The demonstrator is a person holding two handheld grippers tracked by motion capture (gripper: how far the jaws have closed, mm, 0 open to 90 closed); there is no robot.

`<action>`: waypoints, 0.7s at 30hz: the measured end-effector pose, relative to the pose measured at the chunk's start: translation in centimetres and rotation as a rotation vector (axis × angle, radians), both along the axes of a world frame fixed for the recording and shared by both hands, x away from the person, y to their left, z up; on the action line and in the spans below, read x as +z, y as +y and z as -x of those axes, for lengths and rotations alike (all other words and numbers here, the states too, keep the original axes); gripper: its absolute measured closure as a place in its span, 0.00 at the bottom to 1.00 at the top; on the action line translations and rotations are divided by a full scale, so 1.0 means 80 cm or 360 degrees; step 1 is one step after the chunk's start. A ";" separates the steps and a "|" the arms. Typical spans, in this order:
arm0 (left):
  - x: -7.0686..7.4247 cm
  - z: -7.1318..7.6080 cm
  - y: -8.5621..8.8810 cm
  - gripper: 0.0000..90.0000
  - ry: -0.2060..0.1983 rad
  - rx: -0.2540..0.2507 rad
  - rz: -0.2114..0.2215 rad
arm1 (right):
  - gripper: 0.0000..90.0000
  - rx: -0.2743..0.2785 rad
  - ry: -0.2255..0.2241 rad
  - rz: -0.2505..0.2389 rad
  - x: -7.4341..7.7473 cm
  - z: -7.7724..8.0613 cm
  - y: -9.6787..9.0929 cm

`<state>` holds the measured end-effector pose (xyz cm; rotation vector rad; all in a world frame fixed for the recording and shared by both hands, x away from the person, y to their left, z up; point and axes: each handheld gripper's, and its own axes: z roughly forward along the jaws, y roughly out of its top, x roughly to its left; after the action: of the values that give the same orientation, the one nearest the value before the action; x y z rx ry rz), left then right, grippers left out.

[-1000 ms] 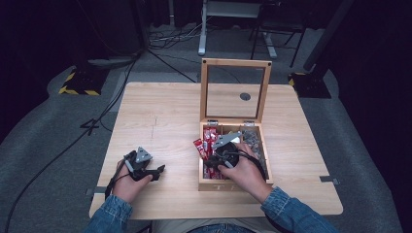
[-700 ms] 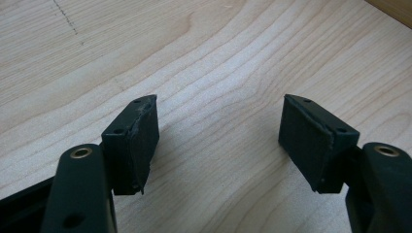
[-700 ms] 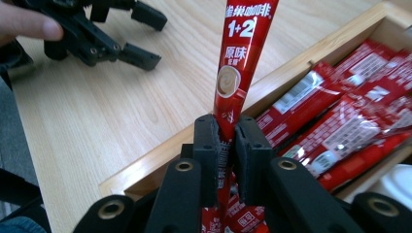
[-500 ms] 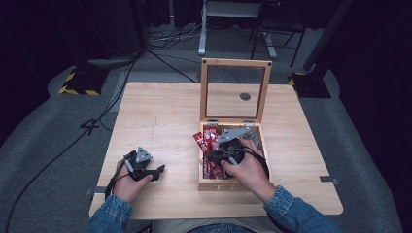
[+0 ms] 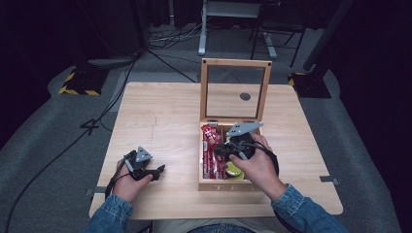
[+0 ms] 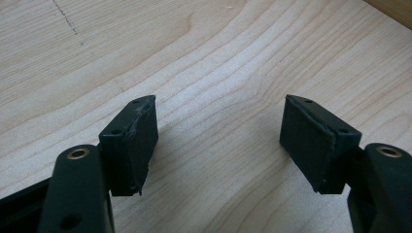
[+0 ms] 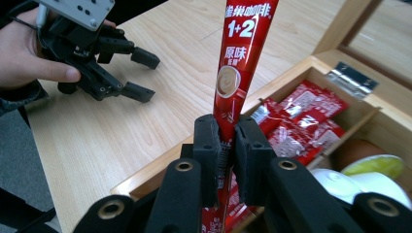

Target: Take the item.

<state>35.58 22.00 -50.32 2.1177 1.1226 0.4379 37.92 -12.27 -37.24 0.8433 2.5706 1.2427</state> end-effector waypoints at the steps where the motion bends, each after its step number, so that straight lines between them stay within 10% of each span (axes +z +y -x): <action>1: 0.000 0.000 0.000 0.33 -0.0001 0.0000 -0.0004 | 0.90 -0.0006 -0.0007 -0.0007 0.002 0.000 -0.004; 21: -0.001 -0.011 0.003 0.17 0.0025 -0.0068 -0.0031 | 0.90 -0.0257 -0.0121 -0.0009 0.043 -0.001 -0.114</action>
<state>36.48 22.21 -50.37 2.1616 1.0841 0.4144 37.97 -21.37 -33.78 0.9635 2.3883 1.2112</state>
